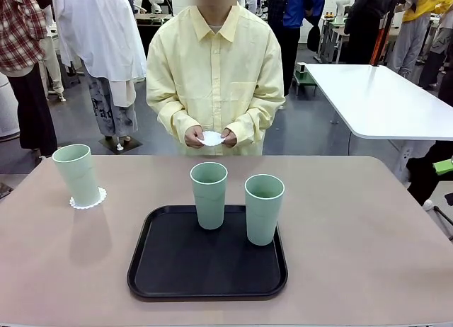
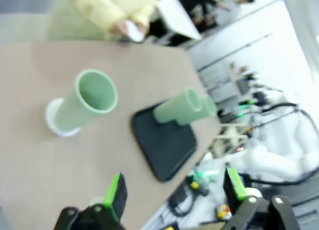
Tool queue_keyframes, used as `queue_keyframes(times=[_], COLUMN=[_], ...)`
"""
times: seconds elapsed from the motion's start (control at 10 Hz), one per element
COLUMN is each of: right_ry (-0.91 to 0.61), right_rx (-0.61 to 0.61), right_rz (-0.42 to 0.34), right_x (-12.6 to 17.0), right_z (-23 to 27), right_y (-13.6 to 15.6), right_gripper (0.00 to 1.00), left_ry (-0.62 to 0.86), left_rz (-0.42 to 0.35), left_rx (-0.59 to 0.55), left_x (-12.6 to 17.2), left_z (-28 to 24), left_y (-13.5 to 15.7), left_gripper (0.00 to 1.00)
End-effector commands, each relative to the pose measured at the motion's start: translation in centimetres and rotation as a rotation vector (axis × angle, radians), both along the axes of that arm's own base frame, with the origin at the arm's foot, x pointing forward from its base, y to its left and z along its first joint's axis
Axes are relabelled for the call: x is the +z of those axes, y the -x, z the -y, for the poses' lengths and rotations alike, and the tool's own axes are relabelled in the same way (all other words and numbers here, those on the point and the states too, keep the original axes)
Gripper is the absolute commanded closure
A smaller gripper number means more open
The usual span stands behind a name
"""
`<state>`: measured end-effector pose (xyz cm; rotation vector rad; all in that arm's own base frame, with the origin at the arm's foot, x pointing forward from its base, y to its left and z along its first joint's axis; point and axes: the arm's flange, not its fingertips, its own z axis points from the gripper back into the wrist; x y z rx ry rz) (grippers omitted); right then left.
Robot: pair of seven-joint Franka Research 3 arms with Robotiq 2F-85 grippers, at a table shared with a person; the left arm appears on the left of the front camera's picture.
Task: Place coasters on the table and set cups on them.
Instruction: Take one Reusable plastic cup from the Flat Tray and place it on a coaster set by the human.
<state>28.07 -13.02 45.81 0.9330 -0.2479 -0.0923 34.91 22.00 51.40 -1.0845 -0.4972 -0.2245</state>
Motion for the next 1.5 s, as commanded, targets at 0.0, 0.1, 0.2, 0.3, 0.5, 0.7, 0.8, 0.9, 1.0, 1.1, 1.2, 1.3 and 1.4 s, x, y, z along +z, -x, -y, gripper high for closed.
queue_keyframes(times=[0.0, 0.1, 0.2, 0.3, 0.5, 0.7, 0.8, 0.9, 1.0, 1.1, 1.2, 1.3, 1.4], right_ry=[-0.024, -0.024, -0.024, -0.024, -0.024, -0.024, -0.024, -0.024, -0.024, -0.024, -0.024, -0.024, -0.024], right_rx=[0.008, 0.008, 0.008, 0.008, 0.008, 0.008, 0.008, 0.008, 0.008, 0.008, 0.008, 0.008, 0.008], right_rz=[0.023, 0.023, 0.023, 0.023, 0.023, 0.023, 0.023, 0.023, 0.023, 0.023, 0.023, 0.023, 0.023], right_x=[-0.1, -0.1, -0.1, -0.1, -0.1, -0.1, -0.1, -0.1, -0.1, -0.1, -0.1, -0.1, -0.1], right_z=[0.1, 0.1, 0.1, 0.1, 0.1, 0.1, 0.1, 0.1, 0.1, 0.1, 0.1, 0.1, 0.1], right_y=[-0.2, -0.2, -0.2, -0.2, -0.2, -0.2, -0.2, -0.2, -0.2, -0.2, -0.2, -0.2, -0.2], right_gripper=[0.00, 0.00, 0.00, 0.00, 0.00, 0.00, 0.00, 0.00, 0.00, 0.00, 0.00, 0.00, 0.00], left_ry=[0.113, 0.144, 0.152, 0.122, 0.102, 0.089, 0.077, 0.068, 0.060, 0.045, 0.031, 0.078, 0.078], left_rz=[-0.047, -0.074, -0.103, -0.098, -0.095, -0.098, -0.106, -0.112, -0.115, -0.117, -0.104, -0.099, -0.099], left_rx=[-0.063, -0.044, -0.016, -0.003, 0.005, -0.003, 0.002, 0.002, 0.001, 0.003, 0.000, -0.008, -0.008], left_x=[-2.2, -3.4, -4.1, -3.9, -4.0, -4.1, -3.8, -4.0, -3.9, -3.6, -3.2, -4.1, -4.1], left_z=[-3.9, -5.7, -6.9, -7.0, -6.7, -6.9, -6.9, -6.7, -6.6, -6.4, -6.0, -6.8, -6.8], left_y=[-1.9, -2.1, -2.2, -2.1, -2.3, -2.2, -2.6, -2.4, -2.5, -2.5, -2.3, -2.9, -2.9], left_gripper=[0.00, 0.00, 0.00, 0.00, 0.00, 0.00, 0.00, 0.00, 0.00, 0.00, 0.00, 0.00, 0.00])
